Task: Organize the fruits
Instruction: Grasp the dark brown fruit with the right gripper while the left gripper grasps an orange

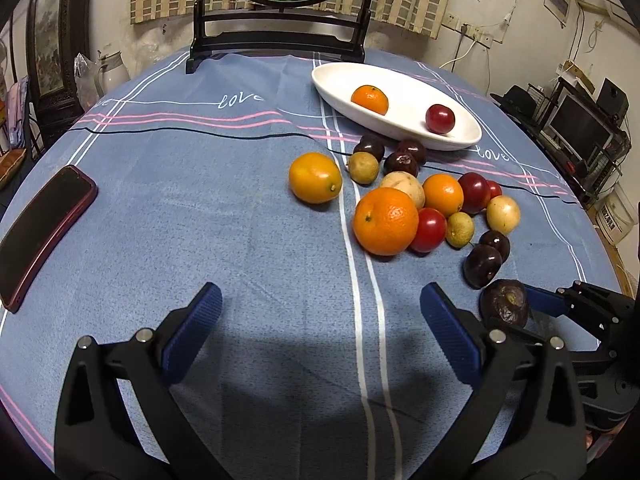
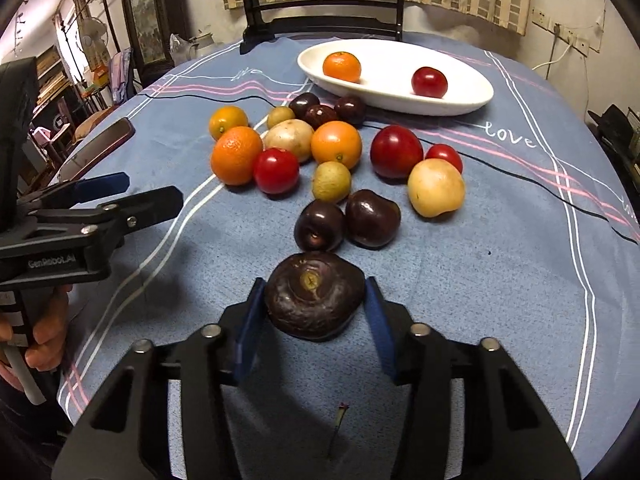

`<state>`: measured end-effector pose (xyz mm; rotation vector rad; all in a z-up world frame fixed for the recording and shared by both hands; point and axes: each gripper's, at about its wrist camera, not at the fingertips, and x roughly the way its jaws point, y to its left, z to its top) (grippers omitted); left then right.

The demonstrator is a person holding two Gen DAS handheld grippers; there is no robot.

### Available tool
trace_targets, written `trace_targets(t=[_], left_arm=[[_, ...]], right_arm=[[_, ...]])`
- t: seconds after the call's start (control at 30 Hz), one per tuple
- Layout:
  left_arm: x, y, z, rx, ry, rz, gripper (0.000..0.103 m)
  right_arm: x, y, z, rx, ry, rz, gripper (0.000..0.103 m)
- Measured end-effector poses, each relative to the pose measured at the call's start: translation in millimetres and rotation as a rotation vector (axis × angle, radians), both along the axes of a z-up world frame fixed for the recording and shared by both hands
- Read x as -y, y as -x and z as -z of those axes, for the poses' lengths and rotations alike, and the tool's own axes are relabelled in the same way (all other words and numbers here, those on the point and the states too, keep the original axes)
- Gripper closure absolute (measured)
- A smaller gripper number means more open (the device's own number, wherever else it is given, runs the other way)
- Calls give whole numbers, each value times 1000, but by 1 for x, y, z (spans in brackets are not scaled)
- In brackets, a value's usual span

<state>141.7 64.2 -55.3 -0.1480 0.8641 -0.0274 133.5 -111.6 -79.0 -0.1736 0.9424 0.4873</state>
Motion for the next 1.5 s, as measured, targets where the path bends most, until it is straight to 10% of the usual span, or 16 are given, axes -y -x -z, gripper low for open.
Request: trace_targets(t=[0.23, 0.5, 1.23, 1.5], left_arm=[[-1, -7, -4, 42, 124, 118, 8], [8, -44, 5, -27, 167, 154, 52], [23, -49, 5, -27, 137, 149, 59], [20, -51, -23, 30, 189, 177, 60]], right_arm=[[30, -6, -2, -53, -189, 33, 55], [32, -7, 0, -90, -213, 41, 55], [41, -8, -1, -102, -272, 40, 55], [36, -6, -40, 49, -268, -51, 55]])
